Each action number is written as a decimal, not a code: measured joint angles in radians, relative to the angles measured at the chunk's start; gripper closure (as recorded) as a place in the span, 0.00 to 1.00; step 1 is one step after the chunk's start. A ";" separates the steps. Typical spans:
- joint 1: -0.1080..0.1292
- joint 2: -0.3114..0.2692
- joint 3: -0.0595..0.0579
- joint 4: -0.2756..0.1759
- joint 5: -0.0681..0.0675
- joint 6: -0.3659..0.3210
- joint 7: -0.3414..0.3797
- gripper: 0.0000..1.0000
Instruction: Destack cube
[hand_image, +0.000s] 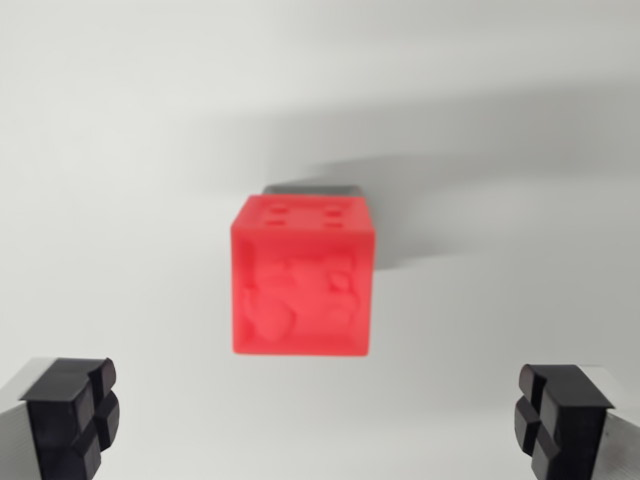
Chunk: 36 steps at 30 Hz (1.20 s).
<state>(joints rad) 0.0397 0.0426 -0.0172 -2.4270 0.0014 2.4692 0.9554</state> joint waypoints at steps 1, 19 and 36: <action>0.002 0.002 0.001 -0.009 0.000 0.010 0.003 0.00; 0.013 0.152 0.009 -0.053 0.000 0.200 0.018 0.00; 0.013 0.269 0.009 -0.045 0.001 0.309 0.018 0.00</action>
<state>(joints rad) 0.0526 0.3111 -0.0086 -2.4723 0.0029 2.7781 0.9738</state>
